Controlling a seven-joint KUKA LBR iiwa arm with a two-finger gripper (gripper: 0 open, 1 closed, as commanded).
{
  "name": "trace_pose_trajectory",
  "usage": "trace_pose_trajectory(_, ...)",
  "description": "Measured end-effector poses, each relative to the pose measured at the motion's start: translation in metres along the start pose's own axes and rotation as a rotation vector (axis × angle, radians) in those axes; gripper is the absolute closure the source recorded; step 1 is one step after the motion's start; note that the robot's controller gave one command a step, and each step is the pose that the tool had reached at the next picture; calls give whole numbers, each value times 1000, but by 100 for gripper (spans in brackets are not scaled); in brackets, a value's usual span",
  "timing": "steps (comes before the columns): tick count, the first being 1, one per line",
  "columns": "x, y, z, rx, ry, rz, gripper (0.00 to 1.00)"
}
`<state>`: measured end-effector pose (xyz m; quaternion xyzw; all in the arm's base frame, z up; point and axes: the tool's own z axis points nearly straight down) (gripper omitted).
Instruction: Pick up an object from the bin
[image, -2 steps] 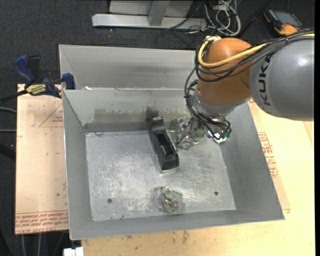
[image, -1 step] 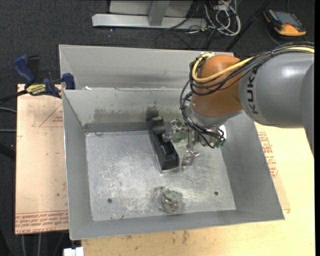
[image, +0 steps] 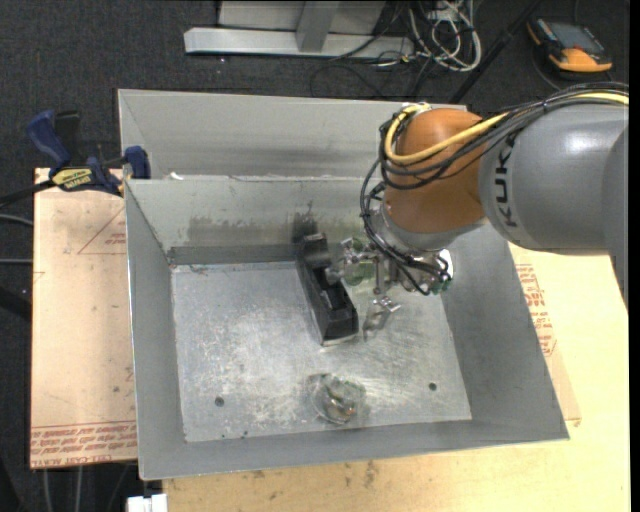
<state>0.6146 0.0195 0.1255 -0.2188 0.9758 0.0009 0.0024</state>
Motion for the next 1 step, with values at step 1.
trace_pose_trajectory(1,-8,2,40,9,-10,-191,100)
